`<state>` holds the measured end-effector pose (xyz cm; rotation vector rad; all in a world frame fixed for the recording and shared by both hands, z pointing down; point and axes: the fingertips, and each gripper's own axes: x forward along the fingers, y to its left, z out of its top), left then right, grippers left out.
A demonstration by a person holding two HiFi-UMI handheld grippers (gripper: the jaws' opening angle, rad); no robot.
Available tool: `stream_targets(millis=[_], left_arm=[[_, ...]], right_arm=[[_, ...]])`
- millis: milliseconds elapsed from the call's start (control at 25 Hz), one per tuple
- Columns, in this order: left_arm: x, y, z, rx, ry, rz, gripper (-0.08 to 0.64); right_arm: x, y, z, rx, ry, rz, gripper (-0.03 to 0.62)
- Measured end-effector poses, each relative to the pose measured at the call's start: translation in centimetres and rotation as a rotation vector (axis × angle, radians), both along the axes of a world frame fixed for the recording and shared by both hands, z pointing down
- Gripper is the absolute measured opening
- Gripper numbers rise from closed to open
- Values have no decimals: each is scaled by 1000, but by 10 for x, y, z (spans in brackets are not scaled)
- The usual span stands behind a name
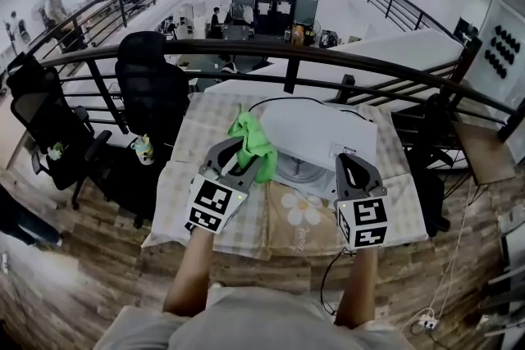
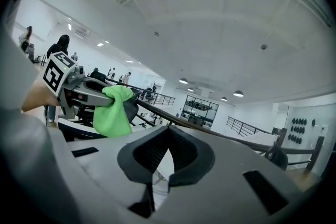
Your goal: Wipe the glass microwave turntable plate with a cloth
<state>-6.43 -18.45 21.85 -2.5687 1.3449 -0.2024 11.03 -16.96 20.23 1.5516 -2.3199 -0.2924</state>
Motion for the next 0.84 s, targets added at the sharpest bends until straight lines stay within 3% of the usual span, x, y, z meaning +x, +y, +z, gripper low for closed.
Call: stream_targets(millis=[840], left_arm=[[2, 6, 9, -36, -15, 17, 167]], right_arm=[[-2, 2, 9, -17, 21, 11, 14]])
